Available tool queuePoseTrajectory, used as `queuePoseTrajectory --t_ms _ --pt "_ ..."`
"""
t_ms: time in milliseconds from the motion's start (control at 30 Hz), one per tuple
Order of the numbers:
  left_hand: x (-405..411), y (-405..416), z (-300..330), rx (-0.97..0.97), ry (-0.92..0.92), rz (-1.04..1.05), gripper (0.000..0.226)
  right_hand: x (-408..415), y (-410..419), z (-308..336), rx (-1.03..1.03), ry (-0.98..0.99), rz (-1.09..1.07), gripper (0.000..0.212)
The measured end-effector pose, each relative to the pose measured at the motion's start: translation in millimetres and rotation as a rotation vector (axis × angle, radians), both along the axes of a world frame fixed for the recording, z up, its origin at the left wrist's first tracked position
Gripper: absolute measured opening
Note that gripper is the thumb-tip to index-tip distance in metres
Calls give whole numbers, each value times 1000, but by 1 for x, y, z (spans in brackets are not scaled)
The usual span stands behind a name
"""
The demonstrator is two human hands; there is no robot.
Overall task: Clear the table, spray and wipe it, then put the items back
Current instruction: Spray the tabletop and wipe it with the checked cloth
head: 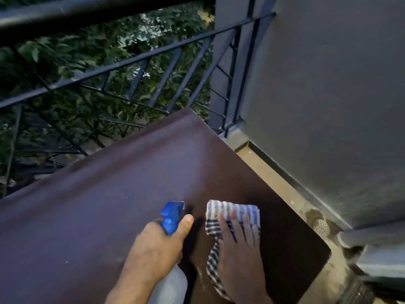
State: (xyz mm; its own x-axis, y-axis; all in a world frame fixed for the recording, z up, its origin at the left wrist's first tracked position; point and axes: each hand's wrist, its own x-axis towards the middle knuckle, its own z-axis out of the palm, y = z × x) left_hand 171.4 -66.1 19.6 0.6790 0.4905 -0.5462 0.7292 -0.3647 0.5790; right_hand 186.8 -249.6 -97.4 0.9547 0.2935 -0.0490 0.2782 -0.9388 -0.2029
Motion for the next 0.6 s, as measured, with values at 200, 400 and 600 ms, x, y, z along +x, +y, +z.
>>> queuePoseTrajectory --t_ms 200,400,600 --pt "5 23 -1 -9 -28 146 61 70 43 8 35 -11 112 61" --pt "-20 33 -8 -20 -33 248 54 152 119 6 63 18 121 62" --pt "-73 42 -6 -23 -46 333 53 79 129 4 31 30 399 59"
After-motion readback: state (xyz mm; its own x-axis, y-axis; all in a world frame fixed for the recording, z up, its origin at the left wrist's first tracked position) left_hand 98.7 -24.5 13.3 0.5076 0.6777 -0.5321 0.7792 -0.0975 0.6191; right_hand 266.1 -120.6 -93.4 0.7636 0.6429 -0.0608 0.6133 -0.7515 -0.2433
